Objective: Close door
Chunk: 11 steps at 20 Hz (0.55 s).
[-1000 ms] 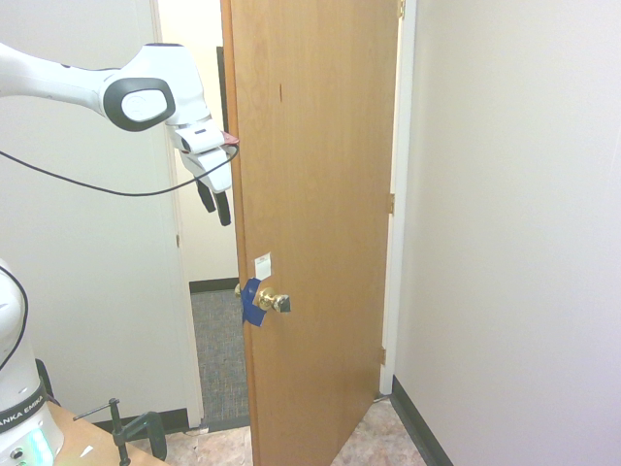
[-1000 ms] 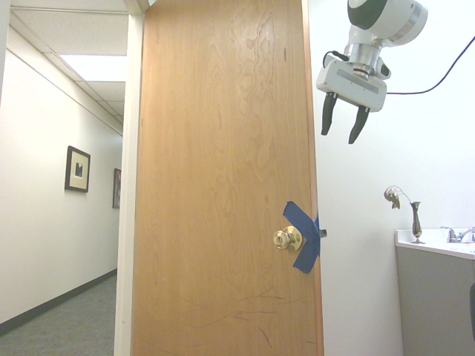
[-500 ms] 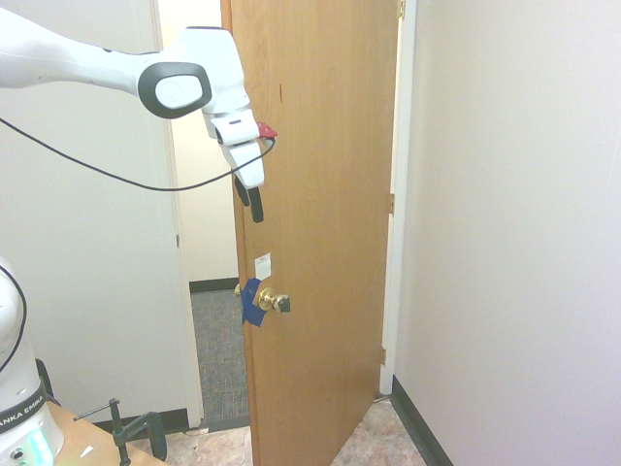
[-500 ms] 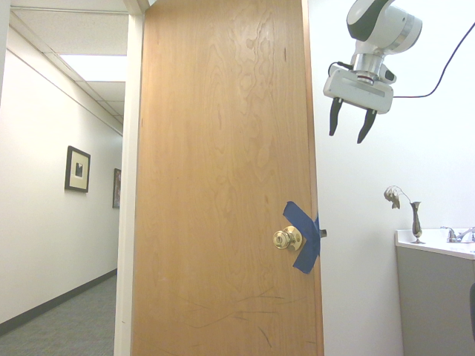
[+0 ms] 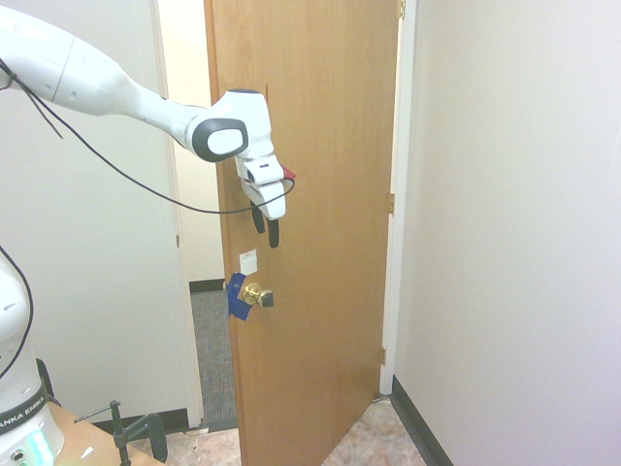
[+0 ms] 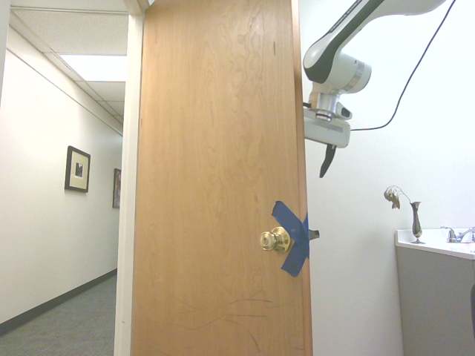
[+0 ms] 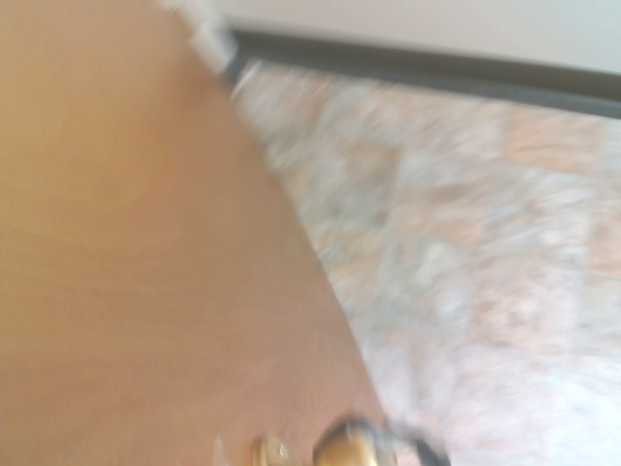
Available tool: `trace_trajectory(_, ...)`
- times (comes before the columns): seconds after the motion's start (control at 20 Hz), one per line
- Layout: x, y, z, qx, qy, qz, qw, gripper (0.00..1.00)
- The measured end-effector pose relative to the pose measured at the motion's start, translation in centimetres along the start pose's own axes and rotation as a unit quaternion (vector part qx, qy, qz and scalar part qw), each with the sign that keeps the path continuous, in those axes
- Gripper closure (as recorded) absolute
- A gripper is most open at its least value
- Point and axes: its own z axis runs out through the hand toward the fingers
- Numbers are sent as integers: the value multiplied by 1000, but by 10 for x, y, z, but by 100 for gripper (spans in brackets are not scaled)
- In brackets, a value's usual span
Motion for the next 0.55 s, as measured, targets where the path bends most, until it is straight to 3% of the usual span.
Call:
trace_trajectory(0.15, -152, -67, 39, -17, -14, -95, 995, 0)
trace_trajectory(0.35, -350, -102, 90, -35, -7, -223, 974, 0)
trace_trajectory(0.45, -363, -107, 96, -44, -11, -256, 966, 0)
trace_trajectory(0.55, -325, -104, 87, -46, -12, -259, 965, 0)
